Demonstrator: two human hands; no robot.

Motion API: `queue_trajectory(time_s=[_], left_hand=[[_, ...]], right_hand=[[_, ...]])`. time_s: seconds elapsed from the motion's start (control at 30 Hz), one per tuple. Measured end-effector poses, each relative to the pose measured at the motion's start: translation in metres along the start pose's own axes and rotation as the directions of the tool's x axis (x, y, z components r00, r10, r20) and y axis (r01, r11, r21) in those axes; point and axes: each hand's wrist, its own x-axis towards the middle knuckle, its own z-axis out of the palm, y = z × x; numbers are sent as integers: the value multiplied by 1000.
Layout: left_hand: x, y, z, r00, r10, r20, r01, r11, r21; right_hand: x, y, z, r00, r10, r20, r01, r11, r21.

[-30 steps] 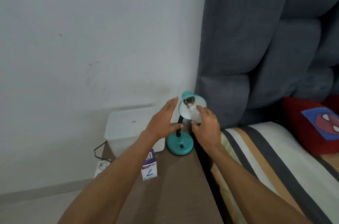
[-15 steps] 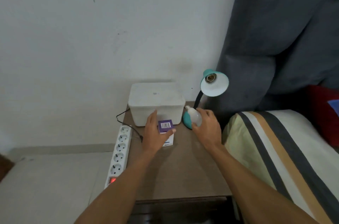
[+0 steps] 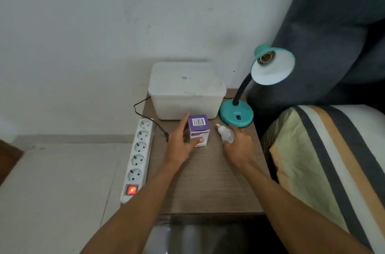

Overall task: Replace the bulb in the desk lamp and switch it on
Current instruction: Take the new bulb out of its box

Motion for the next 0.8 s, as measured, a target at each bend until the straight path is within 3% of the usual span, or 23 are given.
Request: queue_trajectory(time_s=[0.3,0.4,0.5,0.6,0.67,0.8], left_hand=[[6,-6,-3,998,14,56,-13,1000,-19],[7,-5,-5,997,24,74,-22,999,-27],[9,-6,-7,995,40,95,-37,999,-39],[10,-6,-9,992,38,118,-31,997,-65],[11,-6,-10,991,44,125,-35,997,-70],[15,-10,-14,986,85,141,-81,996,-34]], right_hand=[[11,0,2,998,-58,35,59,997,-46],[13,-10,-7,983,-176,-60,175,984,-26],[20,-35,-24,915,-399,-57,403,910,99],[28,-62,-31,808,-576,123,577,816,33],[32,-69,-30,747,-627,221,649,760,-35],[39,-69,-30,684,-674,278,714,697,-65]])
